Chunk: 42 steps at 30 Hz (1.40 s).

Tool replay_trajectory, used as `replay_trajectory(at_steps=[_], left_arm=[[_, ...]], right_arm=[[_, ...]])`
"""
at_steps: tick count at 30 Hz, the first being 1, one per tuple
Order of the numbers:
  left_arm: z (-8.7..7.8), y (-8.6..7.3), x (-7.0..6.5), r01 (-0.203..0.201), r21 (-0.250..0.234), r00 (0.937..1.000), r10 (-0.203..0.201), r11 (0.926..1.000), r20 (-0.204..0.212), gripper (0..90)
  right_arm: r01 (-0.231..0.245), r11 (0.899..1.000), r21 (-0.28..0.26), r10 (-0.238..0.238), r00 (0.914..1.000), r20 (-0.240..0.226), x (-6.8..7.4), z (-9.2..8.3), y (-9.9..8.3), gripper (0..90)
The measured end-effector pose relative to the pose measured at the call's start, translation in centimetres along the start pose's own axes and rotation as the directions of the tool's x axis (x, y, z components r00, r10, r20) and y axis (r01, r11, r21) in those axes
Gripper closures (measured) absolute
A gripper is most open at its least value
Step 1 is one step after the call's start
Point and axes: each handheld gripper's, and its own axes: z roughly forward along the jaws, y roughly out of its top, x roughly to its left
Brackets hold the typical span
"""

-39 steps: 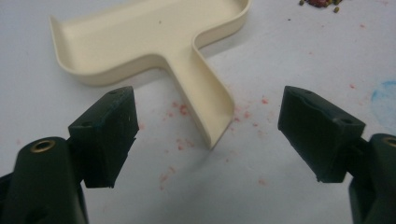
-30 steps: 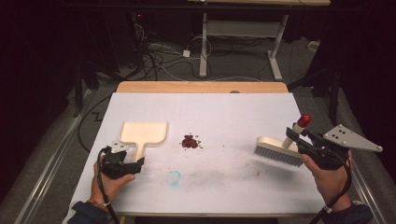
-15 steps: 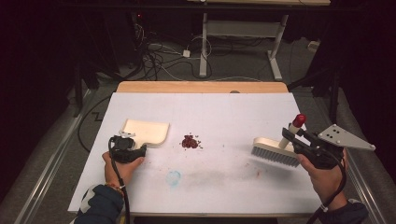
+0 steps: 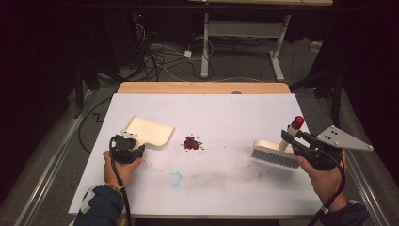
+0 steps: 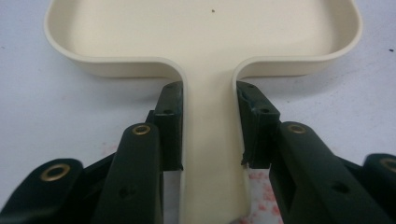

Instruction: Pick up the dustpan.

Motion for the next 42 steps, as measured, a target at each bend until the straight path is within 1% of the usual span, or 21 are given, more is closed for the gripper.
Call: replay_trajectory(at_steps=[1, 3, 5, 6, 8, 10, 11, 13, 14, 15, 16, 17, 18, 20, 22, 23, 25, 26, 30, 33, 42], left_arm=[[-0.6, 0.2, 0.2, -0.024, -0.001, 0.9995, 0.024, 0.9997, -0.02, 64.1], [-1.0, 0.3, 0.3, -0.031, -0.007, 0.9994, 0.031, 0.9995, -0.016, 64.1], [-2.5, 0.6, 0.2, -0.071, -0.012, 0.9974, 0.071, 0.9974, -0.003, 64.0], [-3.0, 0.6, 0.1, -0.082, -0.02, 0.9965, 0.082, 0.9965, 0.018, 64.1], [-4.0, 0.5, -0.2, -0.109, -0.013, 0.994, 0.109, 0.994, 0.011, 64.1], [-4.5, 0.4, -0.3, -0.121, -0.008, 0.9923, 0.121, 0.9927, 0.026, 64.1], [-5.4, 0.0, -0.4, -0.133, -0.004, 0.9894, 0.133, 0.9911, 0.058, 64.1], [-6.2, -0.4, -0.7, -0.16, 0.003, 0.9845, 0.16, 0.9871, 0.072, 64.1], [-6.6, -0.6, -0.9, -0.17, 0.004, 0.9811, 0.169, 0.9855, 0.095, 64.1], [-6.6, -0.6, -0.9, -0.17, 0.004, 0.9811, 0.169, 0.9855, 0.095, 64.0], [-6.9, -0.9, -1.2, -0.186, 0.006, 0.9757, 0.184, 0.9826, 0.119, 64.0], [-7.2, -1.3, -1.8, -0.207, 0.018, 0.9666, 0.202, 0.9781, 0.158, 64.0], [-7.2, -1.6, -2.1, -0.218, 0.03, 0.9629, 0.21, 0.9756, 0.17, 64.0], [-7.1, -2.2, -2.8, -0.241, 0.046, 0.9518, 0.227, 0.9695, 0.207, 64.0], [-7.0, -2.6, -3.5, -0.27, 0.066, 0.9413, 0.249, 0.9606, 0.228, 64.0], [-7.0, -2.6, -3.5, -0.27, 0.066, 0.9413, 0.249, 0.9606, 0.228, 64.0], [-6.8, -2.9, -4.1, -0.289, 0.081, 0.933, 0.262, 0.9539, 0.247, 64.0], [-6.5, -3.1, -4.7, -0.31, 0.096, 0.9262, 0.278, 0.9458, 0.254, 64.0], [-6.4, -3.1, -5.0, -0.311, 0.096, 0.9254, 0.278, 0.9457, 0.258, 64.0], [-6.2, -3.1, -5.0, -0.316, 0.101, 0.9242, 0.282, 0.9434, 0.258, 63.9], [-6.0, -3.2, -5.1, -0.323, 0.112, 0.9224, 0.286, 0.94, 0.26, 63.9]], right_arm=[[0.0, 1.0, 0.0, 0.0, 1.0, 0.001, 0.0, 0.0, 0.0, 69.7], [-0.001, 1.0, -0.001, 0.001, 1.0, 0.0, -0.1, 0.1, -0.1, 69.7], [-0.007, 1.0, 0.001, 0.007, 1.0, 0.0, -0.1, 0.2, -0.1, 69.7], [-0.004, 1.0, 0.001, 0.004, 1.0, -0.001, -0.1, 0.2, -0.1, 69.7], [-0.004, 1.0, 0.001, 0.004, 1.0, -0.004, -0.1, 0.3, -0.2, 69.7], [-0.004, 1.0, -0.003, 0.004, 0.9999, -0.013, 0.0, 0.4, -0.2, 69.7], [-0.003, 1.0, 0.0, 0.003, 0.9999, -0.015, 0.0, 0.4, -0.2, 69.7], [0.001, 1.0, 0.003, -0.001, 0.9999, -0.015, 0.0, 0.4, -0.2, 69.7], [-0.001, 1.0, 0.003, 0.001, 0.9999, -0.017, 0.1, 0.5, -0.2, 69.7], [-0.001, 1.0, 0.002, 0.001, 0.9998, -0.018, 0.1, 0.5, -0.2, 69.7], [0.002, 1.0, 0.002, -0.002, 0.9998, -0.02, 0.1, 0.5, -0.2, 69.7], [0.0, 1.0, 0.003, 0.001, 0.9998, -0.022, 0.1, 0.6, -0.2, 69.7], [0.001, 1.0, 0.003, -0.001, 0.9998, -0.022, 0.1, 0.6, -0.2, 69.7], [0.004, 1.0, 0.005, -0.004, 0.9998, -0.021, 0.1, 0.6, -0.2, 69.7], [0.007, 1.0, 0.005, -0.007, 0.9997, -0.022, 0.2, 0.7, -0.2, 69.7], [0.005, 1.0, 0.006, -0.005, 0.9997, -0.022, 0.2, 0.7, -0.2, 69.7], [0.008, 1.0, 0.004, -0.008, 0.9997, -0.023, 0.3, 0.8, -0.2, 69.7], [0.007, 1.0, 0.006, -0.007, 0.9997, -0.022, 0.3, 0.8, -0.2, 69.7], [0.01, 1.0, 0.002, -0.01, 0.9996, -0.025, 0.5, 1.1, -0.3, 69.7], [0.005, 1.0, -0.001, -0.005, 0.9997, -0.024, 0.7, 1.5, -0.2, 69.7], [0.005, 0.999, -0.038, -0.006, 0.9996, -0.028, 1.4, 4.2, 1.1, 69.8]])
